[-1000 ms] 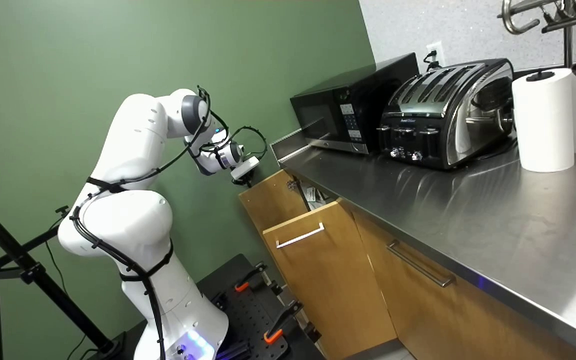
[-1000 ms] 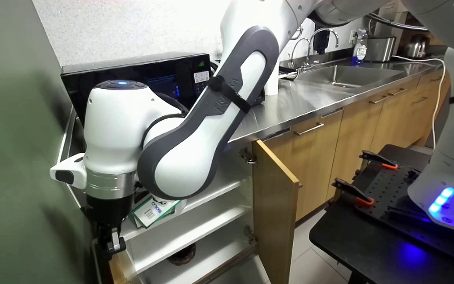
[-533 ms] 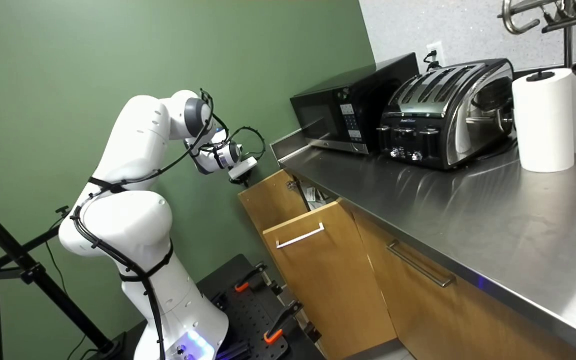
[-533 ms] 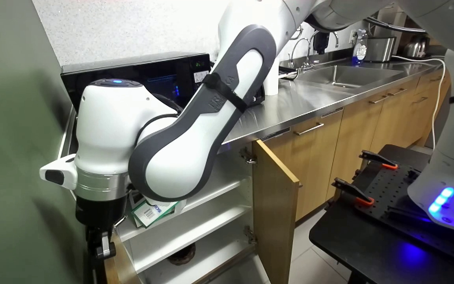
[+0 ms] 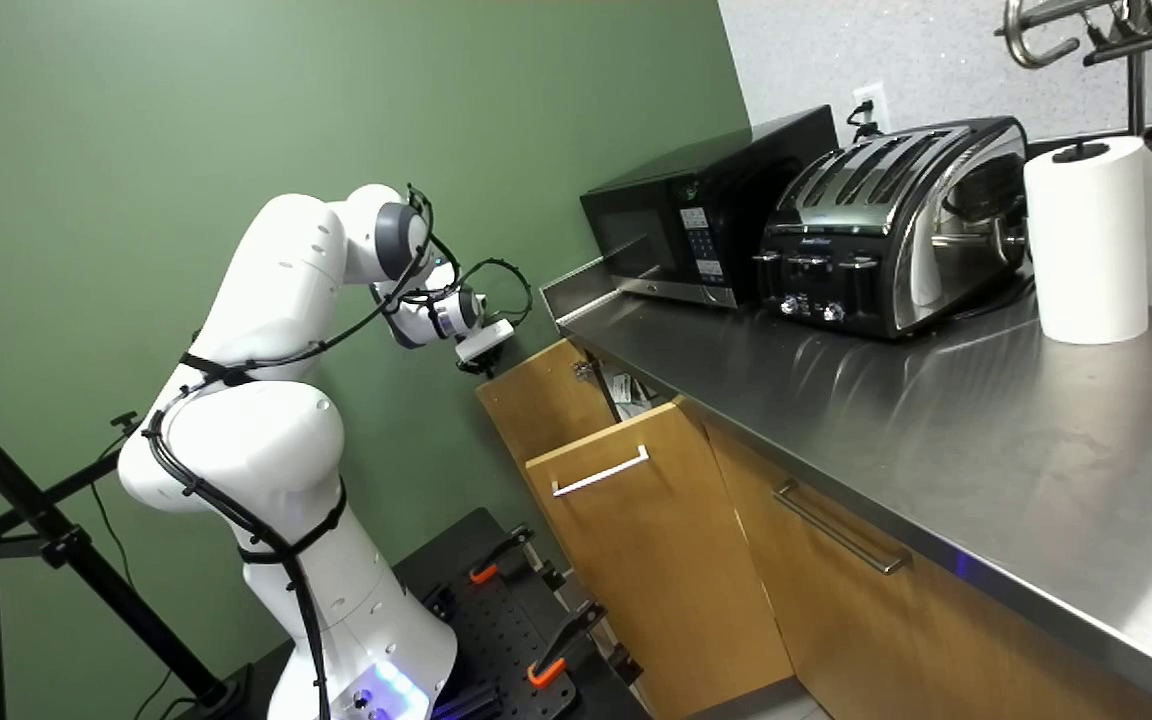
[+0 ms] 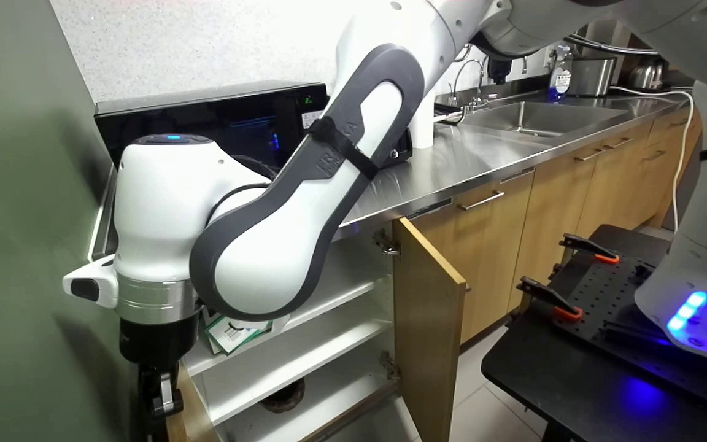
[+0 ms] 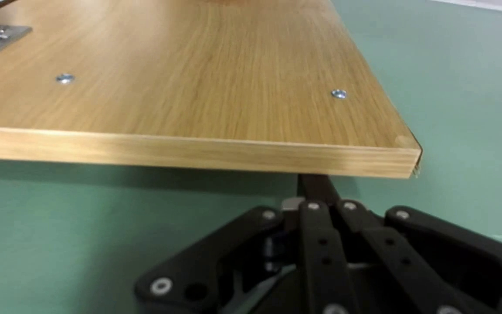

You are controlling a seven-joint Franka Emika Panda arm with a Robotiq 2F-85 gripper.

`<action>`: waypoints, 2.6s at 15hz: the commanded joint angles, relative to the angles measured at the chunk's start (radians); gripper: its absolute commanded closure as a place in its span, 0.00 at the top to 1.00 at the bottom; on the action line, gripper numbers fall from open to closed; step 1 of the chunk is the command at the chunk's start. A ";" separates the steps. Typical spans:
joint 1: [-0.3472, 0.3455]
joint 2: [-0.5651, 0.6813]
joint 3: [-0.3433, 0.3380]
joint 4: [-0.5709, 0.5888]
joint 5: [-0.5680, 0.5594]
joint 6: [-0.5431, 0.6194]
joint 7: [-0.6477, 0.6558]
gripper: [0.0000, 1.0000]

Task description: Close the bottom left cabinet door

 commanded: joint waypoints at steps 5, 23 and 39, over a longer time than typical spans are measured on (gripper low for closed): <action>0.016 0.085 -0.016 0.118 0.034 -0.181 -0.013 0.00; 0.086 -0.050 -0.278 0.077 -0.307 -0.677 -0.096 0.00; -0.058 -0.240 -0.101 -0.097 -0.485 -0.675 -0.107 0.00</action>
